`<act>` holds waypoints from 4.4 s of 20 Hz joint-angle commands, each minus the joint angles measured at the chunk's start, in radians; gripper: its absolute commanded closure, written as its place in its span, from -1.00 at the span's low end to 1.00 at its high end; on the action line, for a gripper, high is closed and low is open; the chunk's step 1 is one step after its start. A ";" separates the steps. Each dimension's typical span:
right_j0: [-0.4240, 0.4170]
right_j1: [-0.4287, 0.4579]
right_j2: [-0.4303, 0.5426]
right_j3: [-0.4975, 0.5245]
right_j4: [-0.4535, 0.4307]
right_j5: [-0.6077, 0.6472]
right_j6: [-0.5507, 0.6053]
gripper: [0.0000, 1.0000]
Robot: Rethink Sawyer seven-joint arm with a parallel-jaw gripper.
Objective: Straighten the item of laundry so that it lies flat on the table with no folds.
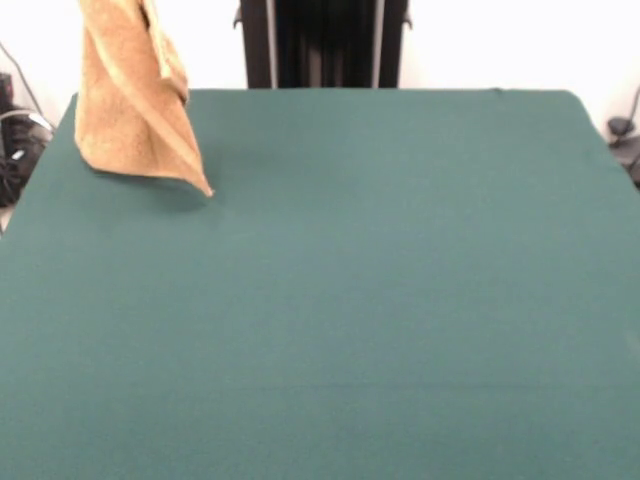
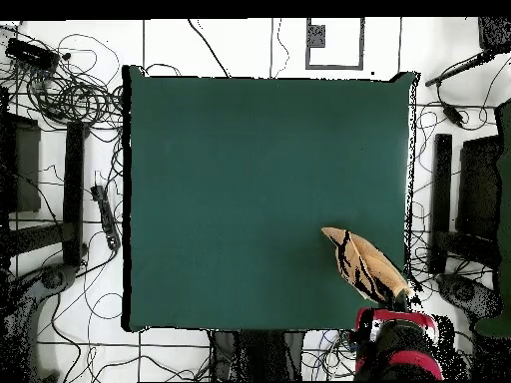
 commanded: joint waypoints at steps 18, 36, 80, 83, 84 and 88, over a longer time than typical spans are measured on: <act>0.178 0.469 -0.141 -0.017 -0.356 -0.310 0.211 1.00; 0.482 0.540 -0.272 -0.211 -0.273 -0.236 0.190 1.00; 0.855 0.861 -0.441 -0.781 -0.016 0.008 0.255 1.00; 0.852 0.865 -0.439 -0.773 -0.015 -0.015 0.254 1.00; 0.853 0.869 -0.441 -0.775 -0.016 -0.021 0.253 1.00; 0.847 0.875 -0.435 -0.774 -0.023 -0.034 0.250 1.00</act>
